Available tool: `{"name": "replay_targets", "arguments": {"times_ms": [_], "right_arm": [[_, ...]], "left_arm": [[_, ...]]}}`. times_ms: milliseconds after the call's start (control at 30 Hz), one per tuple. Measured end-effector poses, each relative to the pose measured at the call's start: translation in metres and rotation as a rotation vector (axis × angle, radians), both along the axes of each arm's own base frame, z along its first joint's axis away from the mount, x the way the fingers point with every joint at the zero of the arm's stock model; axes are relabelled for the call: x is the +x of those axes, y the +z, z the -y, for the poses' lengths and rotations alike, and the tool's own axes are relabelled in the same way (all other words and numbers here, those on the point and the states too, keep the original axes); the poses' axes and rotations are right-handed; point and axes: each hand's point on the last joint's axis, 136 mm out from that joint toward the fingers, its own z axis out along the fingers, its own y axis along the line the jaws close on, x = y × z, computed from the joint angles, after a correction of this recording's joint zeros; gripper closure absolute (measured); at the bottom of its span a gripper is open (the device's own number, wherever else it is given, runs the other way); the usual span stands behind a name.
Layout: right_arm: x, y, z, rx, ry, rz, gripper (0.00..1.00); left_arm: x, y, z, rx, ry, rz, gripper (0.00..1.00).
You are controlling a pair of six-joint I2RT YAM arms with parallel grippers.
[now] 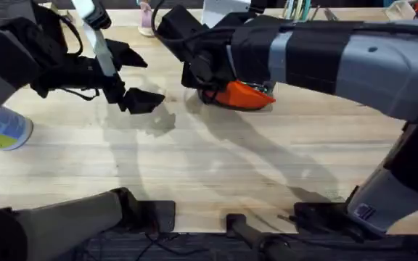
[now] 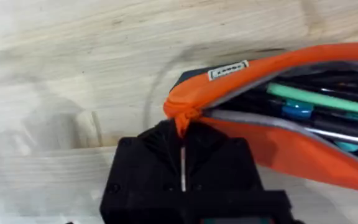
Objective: Unzip the bag, pick up the pens from the table one at a time and place them inside, then zip the bag closed.
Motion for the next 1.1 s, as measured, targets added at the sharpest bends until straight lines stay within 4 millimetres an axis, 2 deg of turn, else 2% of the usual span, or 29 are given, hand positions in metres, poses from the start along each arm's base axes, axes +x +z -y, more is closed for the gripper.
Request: {"name": "replay_targets", "arguments": {"times_ms": [533, 667, 933, 1100], "right_arm": [[-0.004, 0.0, 0.005, -0.03, 0.018, -0.014, 0.97], [-0.004, 0.012, 0.005, -0.017, 0.028, 0.003, 0.97], [-0.004, 0.05, 0.007, 0.046, 0.032, 0.059, 0.97], [-0.003, 0.057, 0.01, 0.052, 0.042, 0.063, 0.97]], "left_arm": [[0.0, 0.0, 0.0, 0.0, 0.0, 0.0, 0.007], [0.0, 0.0, 0.0, 0.0, 0.0, 0.0, 0.007], [0.0, 0.0, 0.0, 0.0, 0.0, 0.0, 0.008], [0.0, 0.0, 0.0, 0.0, 0.0, 0.0, 0.008]]}}
